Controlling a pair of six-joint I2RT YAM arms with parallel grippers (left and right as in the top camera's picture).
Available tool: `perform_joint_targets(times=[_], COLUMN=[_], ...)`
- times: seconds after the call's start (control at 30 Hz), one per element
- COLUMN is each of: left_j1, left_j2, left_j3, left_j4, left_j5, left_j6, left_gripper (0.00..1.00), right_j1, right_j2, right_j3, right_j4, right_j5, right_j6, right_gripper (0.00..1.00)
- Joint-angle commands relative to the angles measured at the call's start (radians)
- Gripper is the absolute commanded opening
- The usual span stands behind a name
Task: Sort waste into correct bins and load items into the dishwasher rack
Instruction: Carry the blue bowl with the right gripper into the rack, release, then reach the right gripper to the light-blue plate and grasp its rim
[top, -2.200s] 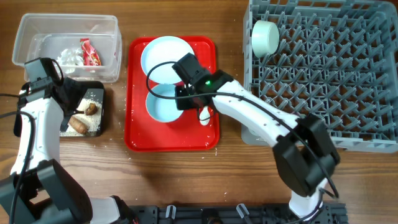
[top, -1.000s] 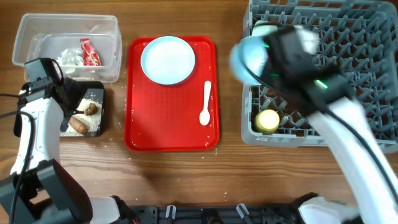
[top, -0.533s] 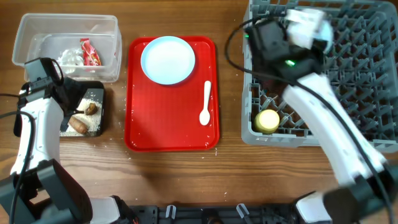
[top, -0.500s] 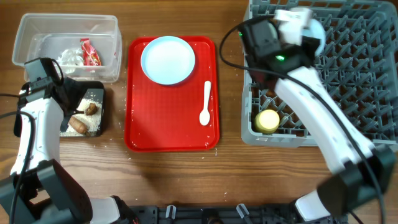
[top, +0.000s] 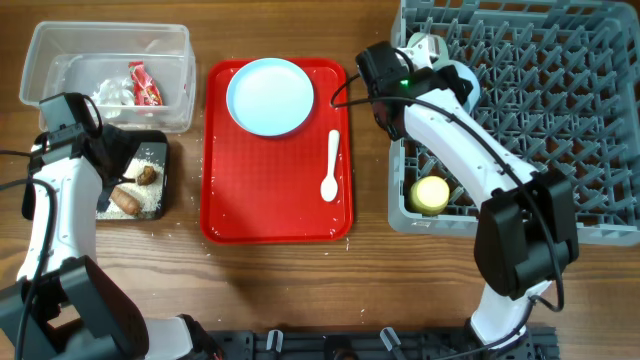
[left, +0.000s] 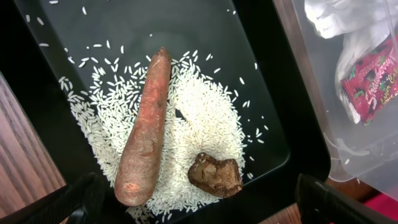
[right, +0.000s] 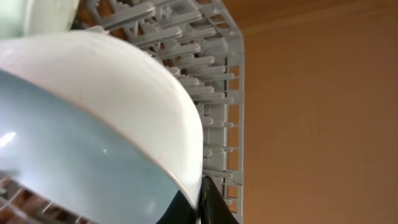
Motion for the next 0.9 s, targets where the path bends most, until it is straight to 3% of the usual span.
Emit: perform_joint_targets(times=[0.0, 0.07, 0.13, 0.37, 0.5, 0.53, 0.6, 0.73, 0.87], left_j1=[0.003, 0.003, 0.003, 0.003, 0.003, 0.003, 0.003, 0.003, 0.003], left_j2=[-0.009, -0.009, -0.009, -0.009, -0.009, -0.009, -0.009, -0.009, -0.009], left_j3=[0.011, 0.011, 0.011, 0.011, 0.011, 0.011, 0.011, 0.011, 0.011], left_j4=[0.0, 0.0, 0.0, 0.0, 0.0, 0.0, 0.0, 0.0, 0.0], left_j5=[-0.003, -0.003, -0.003, -0.003, -0.003, -0.003, -0.003, -0.003, -0.003], left_j6=[-0.002, -0.002, -0.002, -0.002, -0.002, -0.002, -0.002, -0.002, -0.002], left_gripper=[1.0, 1.0, 1.0, 1.0, 1.0, 1.0, 1.0, 1.0, 1.0], right_j1=[0.024, 0.034, 0.048, 0.095, 0.098, 0.098, 0.098, 0.098, 0.098], right_j2=[0.008, 0.007, 0.007, 0.007, 0.007, 0.007, 0.006, -0.022, -0.131], right_j3=[0.004, 0.004, 0.004, 0.004, 0.004, 0.004, 0.004, 0.011, 0.073], right_j4=[-0.038, -0.052, -0.076, -0.09, -0.1, -0.107, -0.108, -0.1, -0.056], right_j5=[-0.114, -0.164, -0.178, -0.181, -0.276, -0.295, -0.306, -0.347, -0.578], right_j6=[-0.018, -0.072, -0.093, -0.092, -0.093, -0.092, -0.089, -0.087, -0.087], right_gripper=[0.04, 0.04, 0.17, 0.48, 0.64, 0.71, 0.96, 1.0, 1.0])
